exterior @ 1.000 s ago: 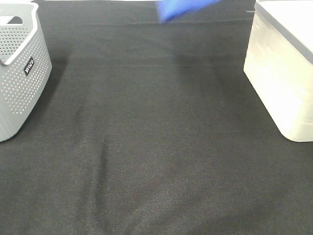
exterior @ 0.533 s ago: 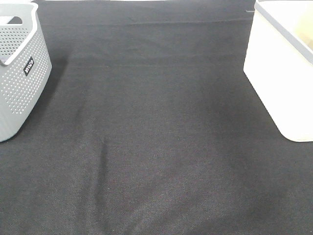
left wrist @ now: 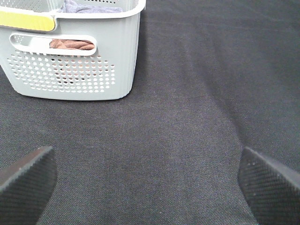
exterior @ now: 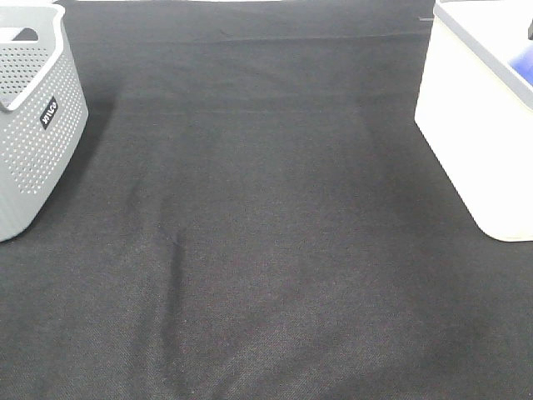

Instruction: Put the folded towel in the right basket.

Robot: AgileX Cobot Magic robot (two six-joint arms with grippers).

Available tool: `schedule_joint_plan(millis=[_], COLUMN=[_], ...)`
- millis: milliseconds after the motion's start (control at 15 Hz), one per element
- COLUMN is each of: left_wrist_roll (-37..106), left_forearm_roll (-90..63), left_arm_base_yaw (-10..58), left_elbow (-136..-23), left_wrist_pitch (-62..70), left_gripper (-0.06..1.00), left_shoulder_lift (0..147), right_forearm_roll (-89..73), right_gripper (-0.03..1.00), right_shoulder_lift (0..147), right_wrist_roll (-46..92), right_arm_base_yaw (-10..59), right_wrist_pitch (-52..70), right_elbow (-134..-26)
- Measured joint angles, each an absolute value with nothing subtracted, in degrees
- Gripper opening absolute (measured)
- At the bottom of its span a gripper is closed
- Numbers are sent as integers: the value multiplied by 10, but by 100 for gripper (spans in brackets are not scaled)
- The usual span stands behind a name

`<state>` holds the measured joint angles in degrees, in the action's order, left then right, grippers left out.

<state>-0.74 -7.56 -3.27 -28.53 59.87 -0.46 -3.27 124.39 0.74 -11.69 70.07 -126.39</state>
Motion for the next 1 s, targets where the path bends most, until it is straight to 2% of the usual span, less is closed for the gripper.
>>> schedule_joint_plan(millis=[200,400,533,733,867,1000], left_wrist_roll=[-7,-7,-7,-7,-7,-7], left_forearm_roll=[-76,-76,-76,-76,-76,-76], left_arm_base_yaw=[-33,-33,-33,-33,-33,-33], left_elbow=[-285,-285,-285,-285,-285,-285], left_wrist_pitch=[599,599,599,599,599,599], left_gripper=[97,97,97,97,97,97], left_shoulder_lift=[-5,-5,-5,-5,-5,-5], right_forearm_roll=[-26,0,0,-6,-11,-30], right_gripper=[95,95,95,95,95,95], right_shoulder_lift=[1230,1203,1173,1114,1031,904], right_wrist_roll=[3,0,0,-7,-11,-11], right_arm_base_yaw=[-101,-8,29,32,32,32], right_wrist_pitch=[701,700,700,696,694,693], right_elbow=[-1264,-1262,-1244,-1182,-1075,-919])
